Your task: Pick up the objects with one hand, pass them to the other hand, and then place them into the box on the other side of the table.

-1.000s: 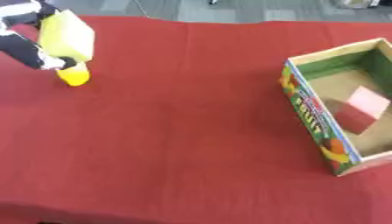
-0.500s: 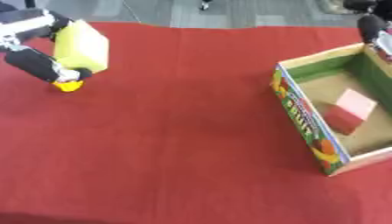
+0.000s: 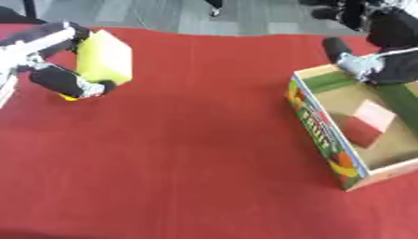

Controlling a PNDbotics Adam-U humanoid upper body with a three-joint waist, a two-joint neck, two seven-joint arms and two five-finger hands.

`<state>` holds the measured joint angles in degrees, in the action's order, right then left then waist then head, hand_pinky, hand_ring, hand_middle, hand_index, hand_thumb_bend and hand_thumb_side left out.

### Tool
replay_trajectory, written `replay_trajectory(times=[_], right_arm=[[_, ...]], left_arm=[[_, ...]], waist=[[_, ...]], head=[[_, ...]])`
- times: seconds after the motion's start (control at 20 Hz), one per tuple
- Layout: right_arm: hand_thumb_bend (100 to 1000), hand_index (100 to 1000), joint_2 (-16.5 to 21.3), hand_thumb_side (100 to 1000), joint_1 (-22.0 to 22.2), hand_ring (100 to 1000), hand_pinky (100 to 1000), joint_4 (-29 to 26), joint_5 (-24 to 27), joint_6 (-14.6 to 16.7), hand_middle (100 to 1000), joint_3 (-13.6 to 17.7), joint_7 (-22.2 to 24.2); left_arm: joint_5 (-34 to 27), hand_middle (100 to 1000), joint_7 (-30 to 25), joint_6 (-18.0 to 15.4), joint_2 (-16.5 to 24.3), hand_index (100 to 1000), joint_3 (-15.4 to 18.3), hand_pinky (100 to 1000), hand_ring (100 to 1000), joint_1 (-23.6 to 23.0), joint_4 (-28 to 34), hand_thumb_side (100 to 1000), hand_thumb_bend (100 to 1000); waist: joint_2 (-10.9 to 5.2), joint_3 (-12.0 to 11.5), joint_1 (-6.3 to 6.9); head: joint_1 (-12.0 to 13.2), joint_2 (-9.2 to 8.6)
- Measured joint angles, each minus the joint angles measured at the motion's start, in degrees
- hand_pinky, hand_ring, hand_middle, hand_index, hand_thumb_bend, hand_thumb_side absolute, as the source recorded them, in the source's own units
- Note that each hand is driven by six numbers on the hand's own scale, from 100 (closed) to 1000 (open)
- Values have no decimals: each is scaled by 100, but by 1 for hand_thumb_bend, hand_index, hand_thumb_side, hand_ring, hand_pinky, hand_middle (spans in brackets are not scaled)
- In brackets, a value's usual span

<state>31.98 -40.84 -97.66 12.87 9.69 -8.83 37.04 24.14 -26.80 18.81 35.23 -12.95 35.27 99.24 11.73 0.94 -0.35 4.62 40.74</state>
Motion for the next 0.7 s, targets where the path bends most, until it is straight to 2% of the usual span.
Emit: replay_trajectory(times=[0.4,0.7], right_arm=[[100,983,-349,105,-238,1000,989,259,-380,146,887,-270,219],[100,986,-586,117,-479,1000,990,572,-677,272,895,-451,380]], left_arm=[[11,554,253,-186,-208,540,-68,721,606,-232,45,203,100],[-90,544,516,-334,-436,539,-72,715,593,-411,107,245,100]], waist=[[-39,-15,-3],[-117,-19,-8]], head=[[-77,144],[-12,69]])
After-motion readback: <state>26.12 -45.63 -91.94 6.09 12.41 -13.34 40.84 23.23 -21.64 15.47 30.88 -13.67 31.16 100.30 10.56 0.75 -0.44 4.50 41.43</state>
